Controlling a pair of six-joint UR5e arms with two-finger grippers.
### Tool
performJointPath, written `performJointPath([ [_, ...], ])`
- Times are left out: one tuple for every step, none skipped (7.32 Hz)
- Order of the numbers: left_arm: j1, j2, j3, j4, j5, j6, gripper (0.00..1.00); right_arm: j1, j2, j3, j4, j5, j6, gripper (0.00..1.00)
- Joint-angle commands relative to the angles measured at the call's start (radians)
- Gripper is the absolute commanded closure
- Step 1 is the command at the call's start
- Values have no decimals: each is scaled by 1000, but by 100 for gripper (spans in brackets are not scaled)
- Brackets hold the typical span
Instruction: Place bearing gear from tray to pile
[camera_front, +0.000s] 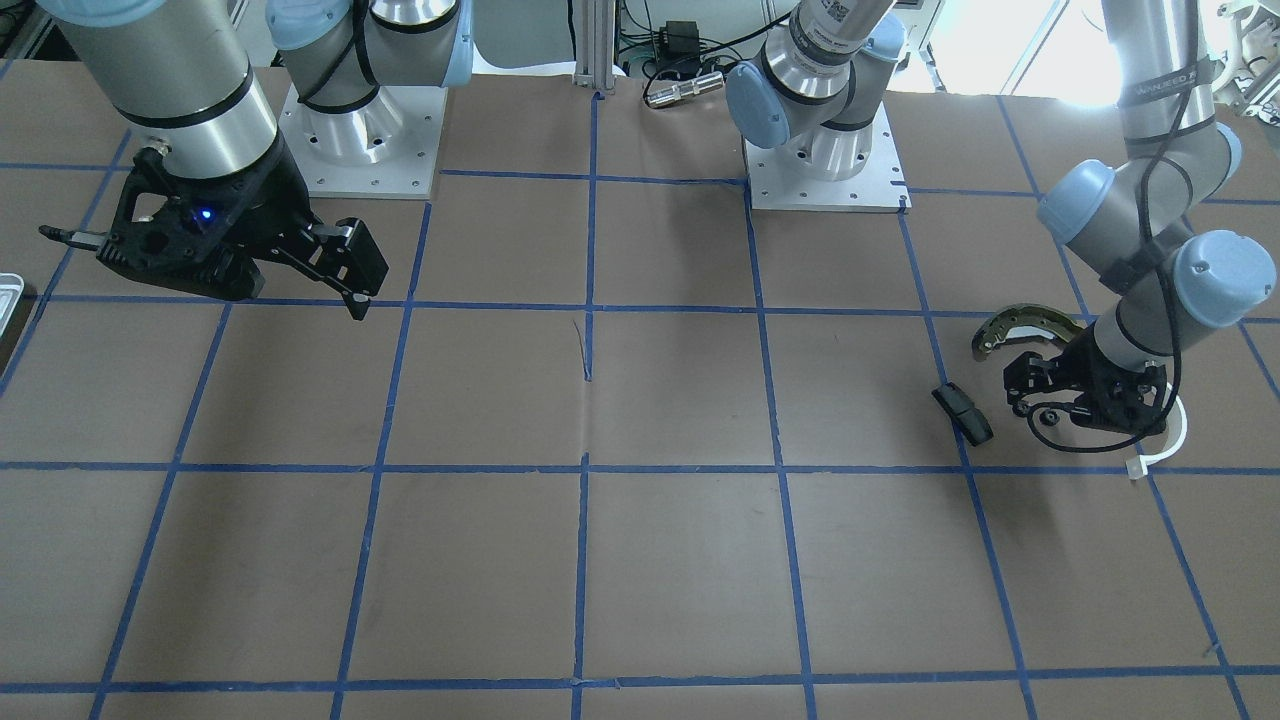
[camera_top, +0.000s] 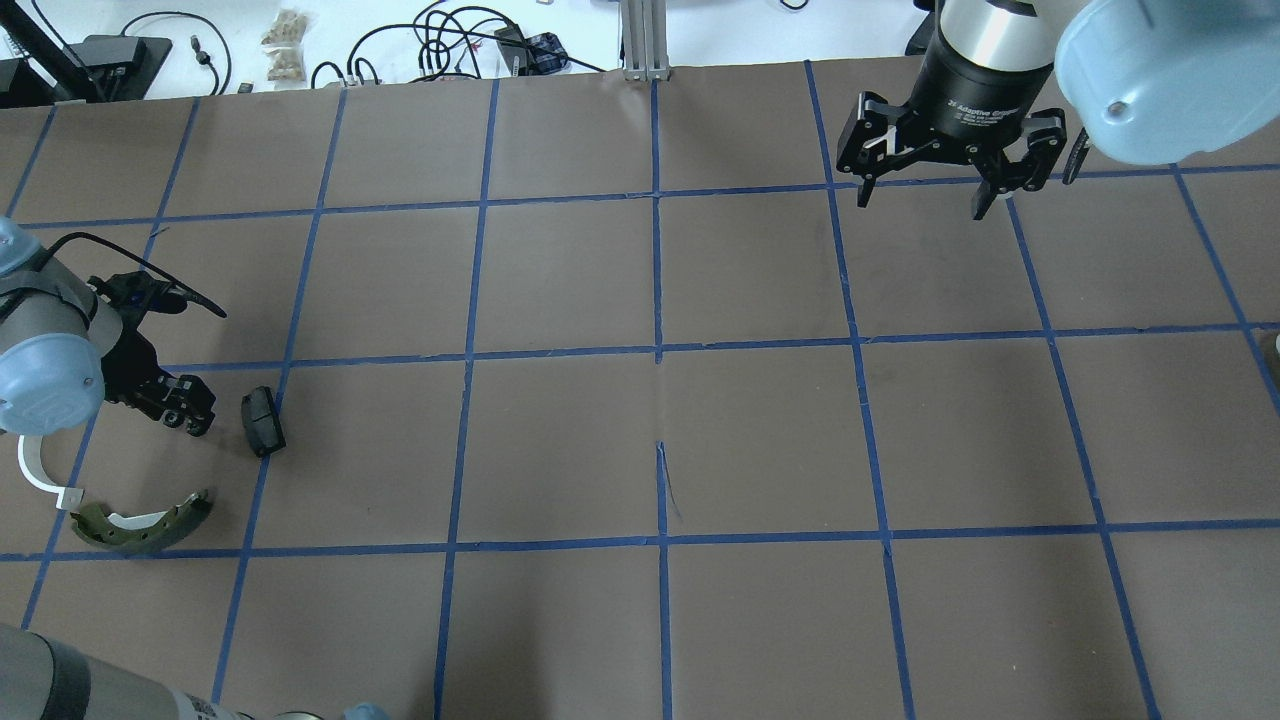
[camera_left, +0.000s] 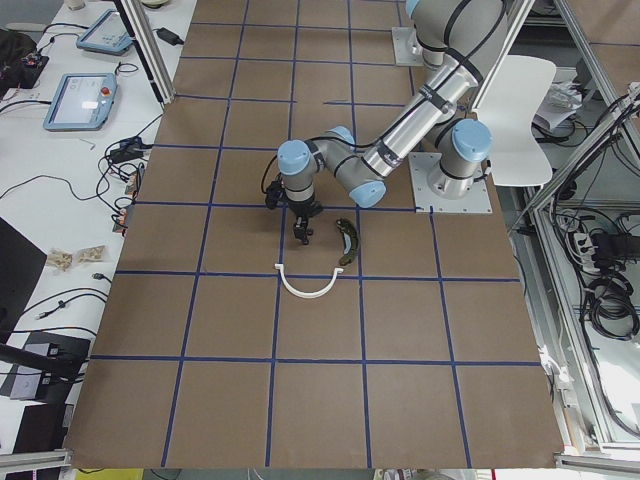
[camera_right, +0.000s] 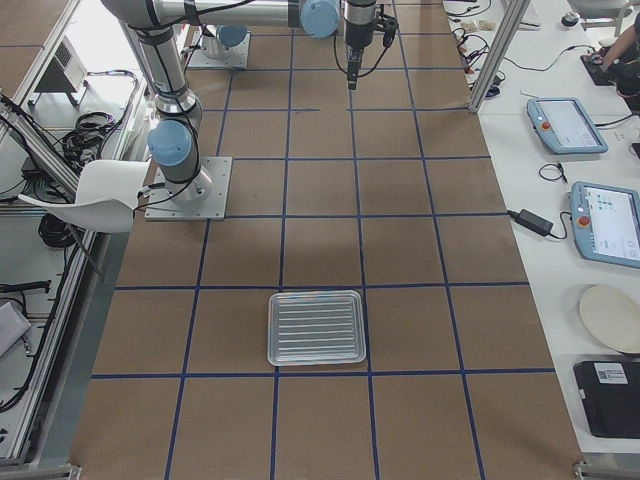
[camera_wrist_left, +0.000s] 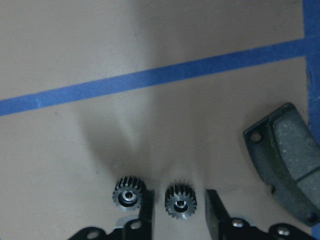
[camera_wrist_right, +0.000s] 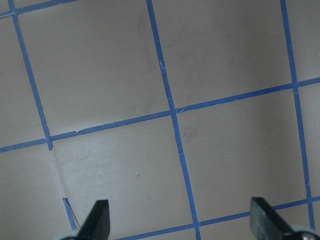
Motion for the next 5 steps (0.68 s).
performJointPath([
  [-111, 116, 14, -98, -3, -122, 8, 0, -1, 0, 1, 0, 0, 0],
  [-221, 185, 63, -220, 2, -214, 9, 0, -2, 0, 0, 0, 0, 0],
  [-310, 233, 170, -377, -4, -324, 9, 0, 0, 0, 1, 0, 0, 0],
  [-395, 247, 306, -522, -17, -433, 9, 0, 0, 0, 1, 0, 0, 0],
  [-478, 236, 409, -566, -32, -521, 9, 0, -1, 0, 0, 0, 0, 0],
])
